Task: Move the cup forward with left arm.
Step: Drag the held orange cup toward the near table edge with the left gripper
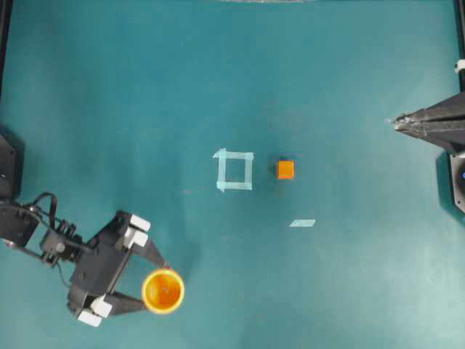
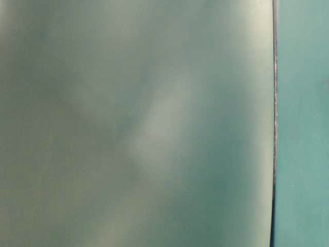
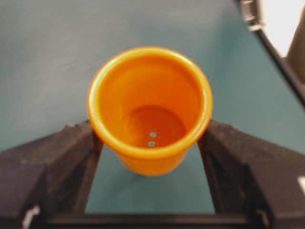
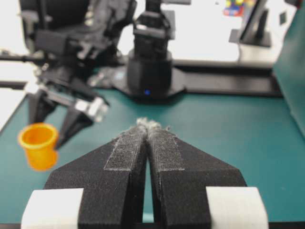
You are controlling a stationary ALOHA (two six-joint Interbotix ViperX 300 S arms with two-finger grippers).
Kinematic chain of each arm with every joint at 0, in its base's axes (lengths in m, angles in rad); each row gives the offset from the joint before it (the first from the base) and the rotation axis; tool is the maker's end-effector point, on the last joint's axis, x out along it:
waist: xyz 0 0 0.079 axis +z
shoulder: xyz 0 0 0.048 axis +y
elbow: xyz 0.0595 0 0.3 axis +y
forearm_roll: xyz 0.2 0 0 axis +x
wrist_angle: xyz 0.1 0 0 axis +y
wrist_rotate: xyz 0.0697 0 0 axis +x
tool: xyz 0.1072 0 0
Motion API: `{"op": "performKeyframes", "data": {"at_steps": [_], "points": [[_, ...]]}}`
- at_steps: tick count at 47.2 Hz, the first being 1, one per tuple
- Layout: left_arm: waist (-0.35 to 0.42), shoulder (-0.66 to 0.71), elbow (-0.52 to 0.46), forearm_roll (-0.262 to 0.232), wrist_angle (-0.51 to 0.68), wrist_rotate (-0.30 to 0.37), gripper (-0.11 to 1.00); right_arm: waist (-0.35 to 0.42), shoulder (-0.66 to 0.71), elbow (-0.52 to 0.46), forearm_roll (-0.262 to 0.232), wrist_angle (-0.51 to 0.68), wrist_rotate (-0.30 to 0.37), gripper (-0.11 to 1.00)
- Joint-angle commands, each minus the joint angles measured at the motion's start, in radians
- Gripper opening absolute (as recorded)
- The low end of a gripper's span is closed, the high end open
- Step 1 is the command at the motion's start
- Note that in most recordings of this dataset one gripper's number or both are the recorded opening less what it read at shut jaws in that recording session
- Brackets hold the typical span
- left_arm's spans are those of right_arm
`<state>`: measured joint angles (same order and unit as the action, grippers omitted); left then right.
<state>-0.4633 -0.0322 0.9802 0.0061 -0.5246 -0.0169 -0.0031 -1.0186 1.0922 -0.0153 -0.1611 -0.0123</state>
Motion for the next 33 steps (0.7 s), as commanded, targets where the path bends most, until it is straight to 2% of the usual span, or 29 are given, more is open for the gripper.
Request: {"op": "performKeyframes", "data": {"at_steps": [1,17,33], "points": [[-0.028,-0.009,-0.031,-0.002,0.011,-0.003,0.66,0.000,0.003,-0.032,-0.002,0.002,0.002,0.00],[-0.100,0.003,-0.054,-0.002,0.035,-0.003,0.66,0.000,0.002,-0.034,-0.002,0.009,0.002,0.00],[-0.107,0.005,-0.058,-0.002,0.038,-0.002,0.66,-0.002,0.002,-0.034,-0.002,0.009,0.009,0.00]]}}
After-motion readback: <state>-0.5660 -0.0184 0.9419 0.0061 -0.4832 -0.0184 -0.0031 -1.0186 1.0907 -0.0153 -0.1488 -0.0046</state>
